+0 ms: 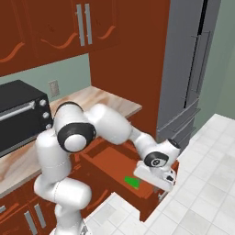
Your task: Restock the sink supplies by placing the sponge and soap dispenser on the counter and next to the sink. Make sure the soap dispenser is upright.
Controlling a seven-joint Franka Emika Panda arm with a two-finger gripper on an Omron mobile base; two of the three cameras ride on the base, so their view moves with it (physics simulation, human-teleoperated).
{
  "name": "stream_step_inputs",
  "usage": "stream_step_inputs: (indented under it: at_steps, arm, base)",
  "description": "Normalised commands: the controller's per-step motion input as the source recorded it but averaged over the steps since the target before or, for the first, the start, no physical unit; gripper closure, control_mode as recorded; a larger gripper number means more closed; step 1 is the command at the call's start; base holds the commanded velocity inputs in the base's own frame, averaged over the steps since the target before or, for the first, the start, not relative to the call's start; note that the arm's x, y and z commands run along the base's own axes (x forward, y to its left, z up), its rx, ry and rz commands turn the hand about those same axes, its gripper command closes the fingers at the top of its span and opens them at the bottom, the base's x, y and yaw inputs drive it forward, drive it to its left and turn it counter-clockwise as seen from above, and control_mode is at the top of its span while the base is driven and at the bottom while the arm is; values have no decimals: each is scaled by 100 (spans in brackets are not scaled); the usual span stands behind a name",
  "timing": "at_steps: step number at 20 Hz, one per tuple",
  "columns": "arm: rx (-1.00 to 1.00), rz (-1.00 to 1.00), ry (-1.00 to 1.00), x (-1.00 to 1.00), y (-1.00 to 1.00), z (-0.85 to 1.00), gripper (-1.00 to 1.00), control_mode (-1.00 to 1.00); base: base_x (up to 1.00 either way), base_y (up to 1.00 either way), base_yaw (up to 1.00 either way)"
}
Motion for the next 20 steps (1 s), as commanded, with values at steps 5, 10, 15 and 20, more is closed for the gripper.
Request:
stream_step_inputs:
  at_steps: [5, 10, 15, 20]
  arm:
    - [-11, -1, -20, 5, 73, 38, -100, -100]
    - [-7, -12, -3, 5, 61, 1, -100, -100]
    - [0, -39, 6, 32, 45, 0, -100, -100]
    - [4, -41, 15, 45, 0, -10, -100, -100]
  base:
    - [0, 0, 0]
    - [0, 0, 0]
    - [0, 0, 0]
    - [0, 0, 0]
